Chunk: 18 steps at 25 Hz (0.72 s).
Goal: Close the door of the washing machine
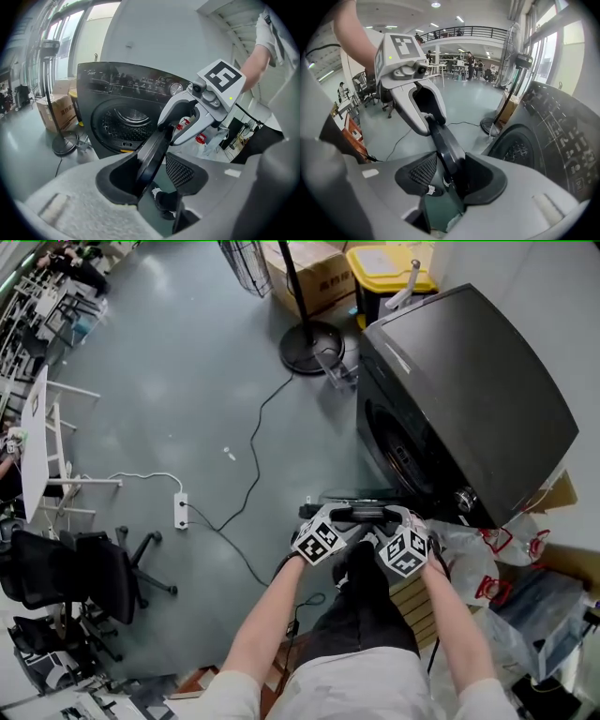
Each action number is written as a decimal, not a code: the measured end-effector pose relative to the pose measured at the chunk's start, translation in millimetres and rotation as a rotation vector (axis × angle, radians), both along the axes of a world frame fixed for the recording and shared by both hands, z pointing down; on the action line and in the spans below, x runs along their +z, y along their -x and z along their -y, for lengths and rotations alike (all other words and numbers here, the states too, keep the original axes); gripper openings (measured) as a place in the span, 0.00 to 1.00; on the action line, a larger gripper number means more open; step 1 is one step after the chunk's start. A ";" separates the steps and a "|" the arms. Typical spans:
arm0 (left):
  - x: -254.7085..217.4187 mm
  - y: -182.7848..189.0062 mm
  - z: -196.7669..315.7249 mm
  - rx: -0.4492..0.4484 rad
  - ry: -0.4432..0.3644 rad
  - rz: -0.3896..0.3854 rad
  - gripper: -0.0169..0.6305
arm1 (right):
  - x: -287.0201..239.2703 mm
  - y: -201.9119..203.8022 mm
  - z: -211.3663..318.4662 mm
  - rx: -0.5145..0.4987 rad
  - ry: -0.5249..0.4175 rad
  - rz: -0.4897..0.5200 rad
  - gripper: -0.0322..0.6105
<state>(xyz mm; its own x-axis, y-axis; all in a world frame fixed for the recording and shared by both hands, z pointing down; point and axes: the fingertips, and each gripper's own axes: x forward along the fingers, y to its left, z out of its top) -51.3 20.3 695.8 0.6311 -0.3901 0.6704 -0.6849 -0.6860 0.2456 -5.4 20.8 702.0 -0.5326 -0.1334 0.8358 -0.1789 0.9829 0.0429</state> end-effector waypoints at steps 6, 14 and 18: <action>3.3 2.8 31.1 0.055 0.022 0.035 0.35 | -1.5 2.2 26.7 0.057 0.018 0.013 0.33; 2.6 5.4 75.4 0.105 0.017 0.058 0.38 | -2.8 5.8 60.4 0.122 0.023 0.033 0.31; 3.2 3.9 85.9 0.122 0.050 0.039 0.41 | -3.5 4.8 69.7 0.147 0.020 0.034 0.31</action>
<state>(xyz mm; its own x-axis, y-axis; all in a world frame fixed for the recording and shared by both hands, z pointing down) -55.2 -65.6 699.0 0.6449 -0.2781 0.7119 -0.6071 -0.7522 0.2561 -10.2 -48.9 698.6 -0.5364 -0.1954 0.8210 -0.3216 0.9467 0.0152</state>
